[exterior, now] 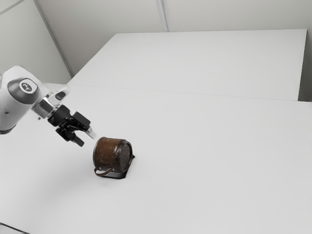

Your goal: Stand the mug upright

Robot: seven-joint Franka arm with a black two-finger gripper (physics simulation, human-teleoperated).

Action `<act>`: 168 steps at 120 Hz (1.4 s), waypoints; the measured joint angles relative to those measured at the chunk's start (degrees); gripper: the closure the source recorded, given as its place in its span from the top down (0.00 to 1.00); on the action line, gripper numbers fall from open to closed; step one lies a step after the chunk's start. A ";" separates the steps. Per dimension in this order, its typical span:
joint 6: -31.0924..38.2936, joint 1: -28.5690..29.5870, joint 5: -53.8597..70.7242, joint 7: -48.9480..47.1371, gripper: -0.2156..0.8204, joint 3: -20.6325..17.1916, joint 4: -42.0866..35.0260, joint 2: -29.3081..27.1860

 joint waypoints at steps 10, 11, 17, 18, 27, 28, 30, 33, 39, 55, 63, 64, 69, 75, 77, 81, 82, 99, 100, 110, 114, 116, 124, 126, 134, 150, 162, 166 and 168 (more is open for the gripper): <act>0.33 0.14 -1.24 2.97 0.79 0.01 -0.06 2.46; 0.37 0.15 -1.35 3.26 0.79 0.01 -0.05 2.71; 0.70 0.21 -2.22 4.95 0.79 0.01 -0.01 4.04; 0.75 0.21 -2.42 5.23 0.79 0.01 -0.01 4.28; 1.16 0.16 -4.28 7.70 0.79 0.02 0.01 5.91; 1.20 0.15 -4.53 7.97 0.79 0.02 0.01 6.06; 1.28 0.14 -5.03 8.51 0.79 0.01 0.01 6.34; 1.39 0.11 -5.77 9.31 0.79 0.01 0.01 6.66; 1.58 0.03 -7.29 10.88 0.79 0.00 0.01 7.11; 1.85 0.11 -12.06 15.12 0.79 0.00 0.00 8.40; 1.78 0.21 -14.19 17.17 0.79 0.01 -0.02 9.04; 1.76 0.22 -14.43 17.41 0.79 0.02 -0.01 9.12; 1.64 0.29 -15.57 18.60 0.79 0.02 -0.04 9.42; 1.31 0.41 -16.88 19.94 0.79 0.02 -0.06 9.90; 1.17 0.45 -17.30 20.38 0.79 0.03 -0.07 10.05; 0.87 0.54 -18.14 21.21 0.79 0.03 -0.08 10.40; 0.77 0.56 -18.37 21.41 0.79 0.03 -0.09 10.49; -1.09 0.95 -21.69 24.49 0.79 0.05 -0.86 11.30; -1.21 0.97 -21.84 24.65 0.79 0.06 -0.91 11.32; -2.44 1.14 -23.24 26.21 0.79 0.24 -1.21 11.45; -2.92 1.15 -23.66 26.78 0.79 0.42 -1.29 11.46; -3.16 1.17 -23.84 27.05 0.79 0.50 -1.32 11.46; -3.94 1.32 -24.35 28.10 0.79 0.84 -1.59 11.45; -4.10 1.41 -24.45 28.34 0.79 0.89 -1.64 11.45; -4.64 1.74 -24.78 29.28 0.76 1.20 -2.00 11.43; -5.49 2.95 -25.39 30.92 0.65 1.41 -2.77 11.36; -5.89 3.92 -26.01 31.98 0.55 1.44 -3.14 11.35; -6.03 4.21 -26.28 32.31 0.52 1.44 -3.23 11.35; -6.09 4.33 -26.43 32.48 0.51 1.44 -3.25 11.35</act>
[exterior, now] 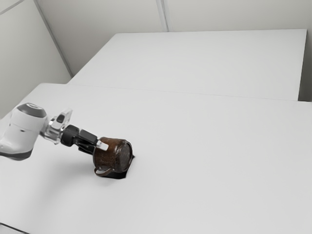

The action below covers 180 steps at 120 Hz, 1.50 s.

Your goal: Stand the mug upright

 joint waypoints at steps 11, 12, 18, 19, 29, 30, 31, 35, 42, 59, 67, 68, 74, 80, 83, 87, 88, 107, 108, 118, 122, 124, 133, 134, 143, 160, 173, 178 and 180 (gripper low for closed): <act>-0.46 0.56 -1.01 0.94 0.45 0.00 -0.13 0.00; -0.50 0.60 -1.08 1.02 0.44 0.00 -0.14 0.00; -0.69 0.75 -1.55 1.52 0.41 0.00 -0.45 0.03; -0.72 0.77 -1.64 1.61 0.40 0.00 -0.57 0.02; -0.95 0.78 -2.39 2.45 0.34 0.00 -1.28 0.03; -0.97 0.76 -2.45 2.52 0.34 0.00 -1.31 0.03; -0.99 0.74 -2.51 2.60 0.33 0.00 -1.33 0.02; -1.05 0.64 -2.72 2.90 0.31 0.00 -1.40 0.01; -1.14 0.39 -3.08 3.38 0.26 0.00 -1.45 0.01; -1.25 -0.57 -3.88 4.37 0.16 0.01 -1.44 -0.11; -1.26 -1.13 -4.16 4.76 0.12 0.01 -1.40 -0.38; -1.26 -1.20 -4.18 4.81 0.12 0.01 -1.38 -0.43; -1.23 -1.66 -4.26 5.06 0.09 0.03 -1.31 -0.84; -1.08 -2.08 -4.25 5.29 0.08 0.00 -1.26 -1.51; -0.98 -2.31 -4.24 5.40 0.07 0.00 -1.24 -1.88; -0.83 -2.61 -4.20 5.53 0.07 -0.01 -1.20 -2.46; -0.78 -2.66 -4.18 5.56 0.07 -0.02 -1.18 -2.60; 2.01 -1.95 -3.16 5.83 0.05 -1.96 0.63 -5.19; 2.29 -1.88 -3.01 5.83 0.05 -2.23 0.83 -5.26; 5.86 -1.89 0.54 5.12 0.05 -6.17 3.58 -5.63; 7.28 -2.38 2.78 4.63 0.05 -7.56 4.87 -5.67; 7.97 -2.69 4.06 4.34 0.05 -8.09 5.48 -5.67; 11.04 -3.12 11.01 2.60 0.04 -10.50 7.58 -5.52; 11.35 -3.01 11.88 2.36 0.04 -10.87 7.85 -5.50; 13.70 -2.77 19.86 -0.07 0.04 -13.53 10.33 -5.32; 16.29 -3.17 33.57 -5.48 0.04 -16.56 13.16 -4.22; 16.99 -3.21 41.78 -9.84 0.04 -18.26 15.63 -1.93; 17.09 -3.34 44.56 -11.57 0.04 -18.82 16.06 -1.42; 17.05 -3.33 45.63 -12.29 0.04 -19.10 16.15 -1.33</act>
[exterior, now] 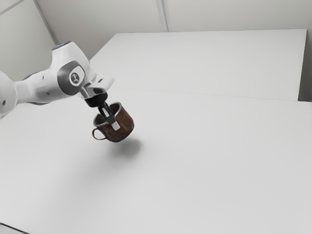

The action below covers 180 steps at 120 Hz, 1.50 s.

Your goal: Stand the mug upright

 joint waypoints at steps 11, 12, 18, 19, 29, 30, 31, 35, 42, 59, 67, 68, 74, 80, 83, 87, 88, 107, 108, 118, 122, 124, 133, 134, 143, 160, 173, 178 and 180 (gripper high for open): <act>-0.37 0.66 5.30 -4.06 0.04 -2.17 0.11 -0.05; -0.40 0.72 5.69 -4.43 0.04 -2.36 0.08 -0.05; -0.58 0.89 7.73 -6.62 0.04 -3.36 -0.30 -0.09; -0.60 0.90 8.02 -6.97 0.04 -3.50 -0.39 -0.10; -0.60 0.33 10.03 -10.33 0.04 -4.32 -1.55 -0.15; -0.59 0.21 10.16 -10.65 0.04 -4.34 -1.71 -0.14; -0.57 0.10 10.29 -10.96 0.04 -4.37 -1.86 -0.13; -0.48 -0.37 10.79 -12.20 0.04 -4.48 -2.34 -0.11; 0.01 -1.28 11.54 -14.22 0.04 -4.59 -3.12 0.11; 1.56 -3.19 12.32 -18.42 0.04 -5.14 -3.64 0.90; 2.25 -4.15 12.46 -20.10 0.04 -5.33 -4.11 1.16; 2.35 -4.26 12.47 -20.29 0.04 -5.36 -4.17 1.21; 2.96 -4.90 12.54 -21.42 0.04 -5.56 -4.40 1.58; 3.56 -5.56 12.58 -22.47 0.04 -5.70 -4.53 1.91; 3.87 -5.86 12.60 -22.96 0.04 -5.74 -4.66 2.04; 4.24 -6.23 12.63 -23.58 0.04 -5.75 -4.77 2.18; 4.32 -6.31 12.63 -23.73 0.04 -5.75 -4.80 2.21; 5.72 -6.30 12.68 -26.26 0.04 -5.73 -5.35 2.71; 5.78 -6.22 12.68 -26.38 0.04 -5.73 -5.37 2.72; 6.32 -5.23 12.58 -27.47 0.04 -5.72 -5.76 2.81; 6.50 -4.82 12.49 -27.87 0.04 -5.72 -5.92 2.84; 6.58 -4.63 12.42 -28.07 0.04 -5.72 -5.97 2.88; 6.86 -3.99 12.02 -28.89 0.04 -5.71 -6.09 3.03; 6.88 -3.95 11.99 -28.97 0.05 -5.71 -6.09 3.04; 7.03 -3.87 11.72 -29.61 0.06 -5.70 -6.11 3.08; 7.15 -4.55 11.21 -30.36 0.14 -5.69 -6.12 3.09; 7.26 -4.95 10.98 -30.73 0.21 -5.69 -6.14 3.09; 7.30 -4.98 10.91 -30.86 0.24 -5.69 -6.17 3.09; 7.31 -4.98 10.89 -30.91 0.25 -5.69 -6.18 3.09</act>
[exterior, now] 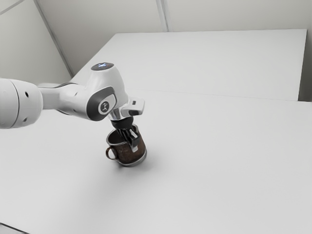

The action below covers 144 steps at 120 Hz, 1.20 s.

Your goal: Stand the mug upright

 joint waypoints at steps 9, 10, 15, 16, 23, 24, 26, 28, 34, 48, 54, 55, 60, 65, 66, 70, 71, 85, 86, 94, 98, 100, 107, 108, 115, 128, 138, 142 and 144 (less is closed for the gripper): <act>0.05 0.11 -0.07 -0.21 0.30 0.00 -0.02 0.00; 0.05 0.12 -0.08 -0.24 0.30 0.00 -0.02 0.00; 0.07 0.24 -0.10 -0.36 0.34 -0.02 -0.02 0.00; 0.07 0.25 -0.11 -0.38 0.34 -0.02 -0.02 0.00; 0.09 0.35 -0.13 -0.53 0.39 0.00 -0.02 0.00; 0.10 0.36 -0.14 -0.55 0.40 0.00 -0.02 0.00; 0.10 0.38 -0.15 -0.59 0.41 0.00 -0.02 0.00; 0.11 0.40 -0.17 -0.63 0.43 0.00 -0.02 0.00; 0.12 0.43 -0.18 -0.74 0.47 0.00 -0.02 0.00; 0.13 0.40 -0.22 -0.98 0.55 -0.02 0.00 -0.09; 0.14 0.38 -0.27 -1.07 0.59 -0.05 0.04 -0.24; 0.14 0.37 -0.29 -1.08 0.59 -0.06 0.04 -0.28; 0.14 0.34 -0.37 -1.14 0.62 -0.07 0.05 -0.53; 0.13 0.30 -0.43 -1.20 0.65 -0.08 0.07 -1.09; 0.11 0.30 -0.45 -1.21 0.66 -0.08 0.08 -1.25; 0.05 0.30 -0.51 -1.25 0.68 -0.12 0.11 -1.83; 0.02 0.31 -0.55 -1.26 0.68 -0.14 0.13 -2.00; -0.67 0.50 -1.16 -1.39 0.73 -0.45 0.83 -4.06; -0.77 0.50 -1.23 -1.40 0.73 -0.46 0.99 -4.18; -1.90 0.39 -1.66 -1.48 0.75 -0.52 2.85 -4.66; -2.73 0.30 -1.81 -1.53 0.75 -0.56 4.31 -4.60; -3.30 0.23 -1.87 -1.56 0.76 -0.58 5.41 -4.41; -6.05 -0.09 -2.02 -1.65 0.76 -0.58 10.85 -2.90; -6.50 -0.15 -2.04 -1.66 0.77 -0.57 11.73 -2.63; -10.09 -0.62 -2.09 -1.77 0.77 -0.47 19.17 0.16; -17.11 -1.13 -1.88 -2.10 0.78 0.43 32.96 7.24; -21.72 -0.84 -1.16 -2.35 0.78 1.45 39.45 10.62; -23.24 -0.69 -0.80 -2.44 0.78 1.59 41.12 11.28; -23.92 -0.50 -0.72 -2.48 0.79 1.62 41.70 11.60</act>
